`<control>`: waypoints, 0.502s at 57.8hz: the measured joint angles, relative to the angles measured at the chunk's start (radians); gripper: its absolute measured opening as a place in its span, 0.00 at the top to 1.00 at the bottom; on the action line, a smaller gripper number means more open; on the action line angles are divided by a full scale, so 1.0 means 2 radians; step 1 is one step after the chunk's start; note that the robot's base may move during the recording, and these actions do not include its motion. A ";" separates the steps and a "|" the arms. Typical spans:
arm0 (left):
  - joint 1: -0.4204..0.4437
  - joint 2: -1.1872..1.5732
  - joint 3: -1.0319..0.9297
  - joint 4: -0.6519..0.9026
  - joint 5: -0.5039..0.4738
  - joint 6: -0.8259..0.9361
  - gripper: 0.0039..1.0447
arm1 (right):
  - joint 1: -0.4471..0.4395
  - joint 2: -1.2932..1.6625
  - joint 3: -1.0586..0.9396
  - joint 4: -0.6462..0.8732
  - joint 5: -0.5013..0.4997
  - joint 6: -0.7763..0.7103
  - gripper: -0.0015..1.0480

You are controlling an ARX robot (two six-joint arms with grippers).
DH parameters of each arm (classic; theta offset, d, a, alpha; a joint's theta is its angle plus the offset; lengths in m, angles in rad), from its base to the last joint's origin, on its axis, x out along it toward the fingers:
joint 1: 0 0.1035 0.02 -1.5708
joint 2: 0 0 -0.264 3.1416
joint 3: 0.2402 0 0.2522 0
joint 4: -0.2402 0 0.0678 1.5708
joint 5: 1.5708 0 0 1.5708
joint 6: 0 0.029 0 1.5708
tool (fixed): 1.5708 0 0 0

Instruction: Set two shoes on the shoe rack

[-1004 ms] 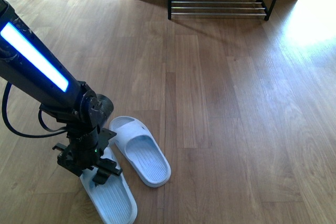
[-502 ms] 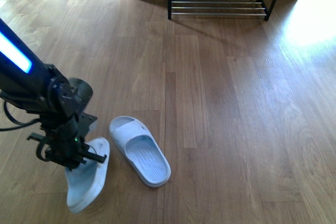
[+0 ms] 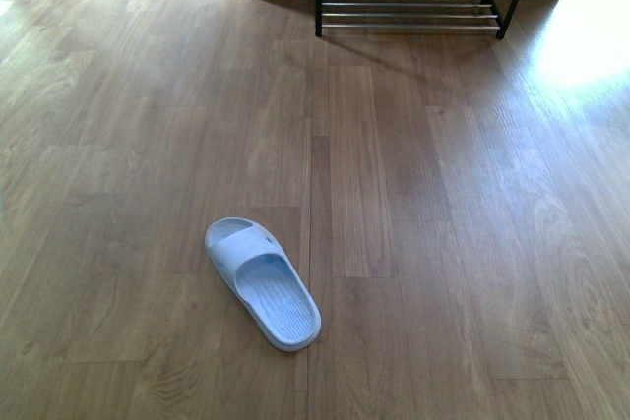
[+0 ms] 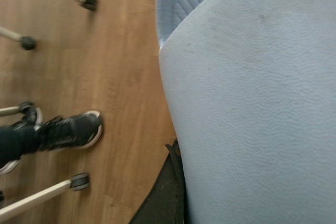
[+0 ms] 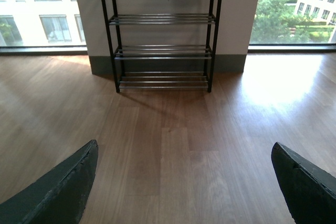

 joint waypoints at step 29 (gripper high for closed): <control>-0.038 -0.329 -0.271 0.143 -0.170 -0.013 0.98 | 0.000 0.000 0.000 0.000 0.000 0.000 0.09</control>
